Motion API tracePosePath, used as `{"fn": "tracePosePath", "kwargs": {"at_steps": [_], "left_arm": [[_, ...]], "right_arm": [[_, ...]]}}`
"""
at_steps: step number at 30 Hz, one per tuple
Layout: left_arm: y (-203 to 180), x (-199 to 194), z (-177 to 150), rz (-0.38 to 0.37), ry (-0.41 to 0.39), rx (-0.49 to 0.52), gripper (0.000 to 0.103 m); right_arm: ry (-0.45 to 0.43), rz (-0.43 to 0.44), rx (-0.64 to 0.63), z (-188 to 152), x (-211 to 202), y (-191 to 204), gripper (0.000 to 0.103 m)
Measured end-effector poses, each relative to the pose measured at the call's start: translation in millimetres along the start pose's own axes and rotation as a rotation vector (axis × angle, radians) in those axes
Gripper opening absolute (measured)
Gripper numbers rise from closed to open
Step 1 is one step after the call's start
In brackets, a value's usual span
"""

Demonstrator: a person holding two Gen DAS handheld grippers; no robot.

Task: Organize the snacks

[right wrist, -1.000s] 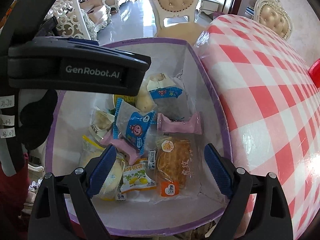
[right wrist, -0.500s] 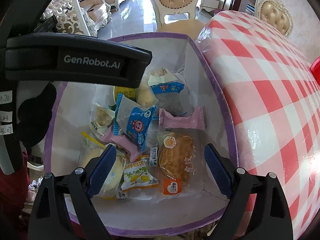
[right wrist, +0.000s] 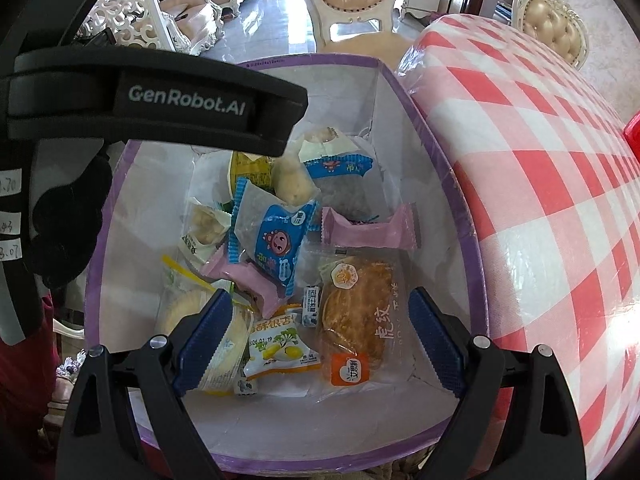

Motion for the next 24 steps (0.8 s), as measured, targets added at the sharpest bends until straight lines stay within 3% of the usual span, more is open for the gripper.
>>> {"fn": "tracePosePath", "kwargs": {"at_steps": [17, 24], "left_arm": [[1.0, 11.2, 0.7, -0.028, 0.047, -0.001, 0.101], [-2.8, 10.7, -0.6, 0.007, 0.029, 0.016, 0.101]], "right_arm": [[0.018, 0.010, 0.000, -1.8, 6.4, 1.3, 0.087], [0.017, 0.013, 0.008, -1.7, 6.2, -0.5, 0.087]]}}
Point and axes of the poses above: each gripper's, at about its wrist camera, not at the fingertips, and x roughly the way its jaws point, y to its left, z to its top, the point moved 3 cm from there along x, roughly the way its jaws point, and after that the axes turned 15 degrees about y, right-handed, at the moved point
